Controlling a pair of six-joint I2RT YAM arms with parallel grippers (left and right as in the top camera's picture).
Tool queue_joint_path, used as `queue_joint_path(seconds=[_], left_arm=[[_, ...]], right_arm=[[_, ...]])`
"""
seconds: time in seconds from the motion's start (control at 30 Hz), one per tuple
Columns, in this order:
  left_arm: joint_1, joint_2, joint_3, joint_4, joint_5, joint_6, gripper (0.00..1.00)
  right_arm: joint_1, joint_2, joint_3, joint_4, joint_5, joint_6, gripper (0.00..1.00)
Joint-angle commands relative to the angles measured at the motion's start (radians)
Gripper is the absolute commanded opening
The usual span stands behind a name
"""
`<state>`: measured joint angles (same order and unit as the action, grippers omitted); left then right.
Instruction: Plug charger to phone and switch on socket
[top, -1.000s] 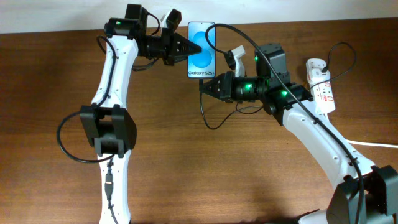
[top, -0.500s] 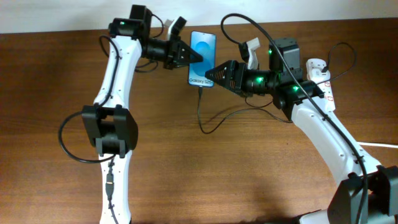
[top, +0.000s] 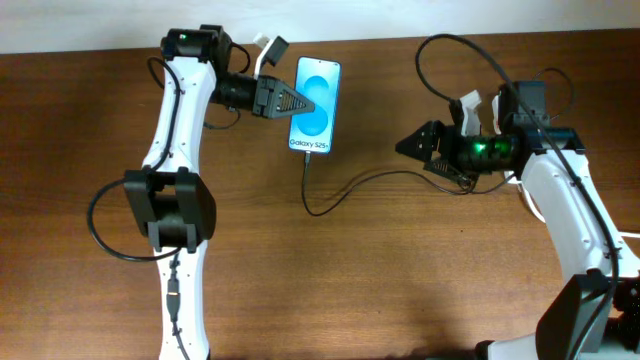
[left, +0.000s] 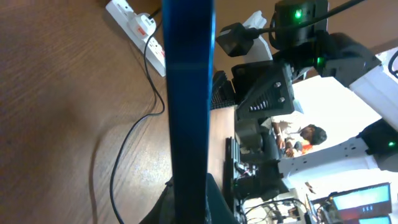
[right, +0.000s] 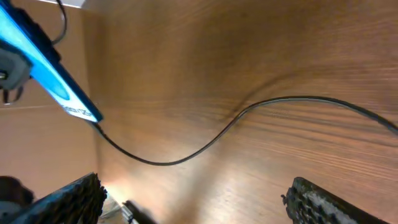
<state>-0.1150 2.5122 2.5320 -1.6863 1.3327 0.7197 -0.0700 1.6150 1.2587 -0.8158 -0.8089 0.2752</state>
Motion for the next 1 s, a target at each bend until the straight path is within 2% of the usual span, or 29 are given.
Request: queue_joint_path(seconds=[0.0, 0.23, 0.27, 0.33, 0.37, 0.43, 0.53, 0.6, 0.77, 0.97], left_arm=[[-0.001, -0.010, 0.013, -0.002, 0.063, 0.061, 0.00], [0.004, -0.010, 0.013, 0.005, 0.057, 0.030, 0.00], [0.007, -0.010, 0.013, 0.027, 0.037, -0.040, 0.00], [0.007, -0.010, 0.012, 0.139, -0.090, -0.280, 0.00], [0.007, -0.010, 0.012, 0.191, -0.202, -0.443, 0.00], [0.005, -0.010, 0.012, 0.259, -0.480, -0.766, 0.00], [-0.003, -0.010, 0.005, 0.265, -0.562, -0.796, 0.00], [-0.019, -0.009, -0.006, 0.239, -0.758, -0.948, 0.00], [-0.088, -0.008, -0.092, 0.235, -0.863, -0.970, 0.00], [-0.134, -0.008, -0.229, 0.261, -0.790, -0.949, 0.00]], right_arm=[[-0.003, -0.003, 0.003, -0.002, 0.035, -0.035, 0.97], [-0.003, -0.003, 0.003, -0.004, 0.035, -0.035, 0.97], [-0.002, -0.003, 0.003, -0.004, 0.036, -0.032, 0.97], [-0.002, -0.003, 0.003, -0.003, 0.040, -0.031, 0.97], [-0.002, -0.003, 0.003, -0.003, 0.084, -0.004, 0.97], [-0.001, -0.002, 0.003, 0.002, 0.313, 0.113, 0.97], [0.000, 0.009, 0.003, 0.008, 0.328, 0.111, 0.97], [0.003, 0.017, 0.003, 0.010, 0.328, 0.111, 0.97], [0.011, 0.026, 0.003, 0.003, 0.328, 0.111, 0.97], [0.011, 0.027, 0.003, 0.000, 0.328, 0.099, 0.97]])
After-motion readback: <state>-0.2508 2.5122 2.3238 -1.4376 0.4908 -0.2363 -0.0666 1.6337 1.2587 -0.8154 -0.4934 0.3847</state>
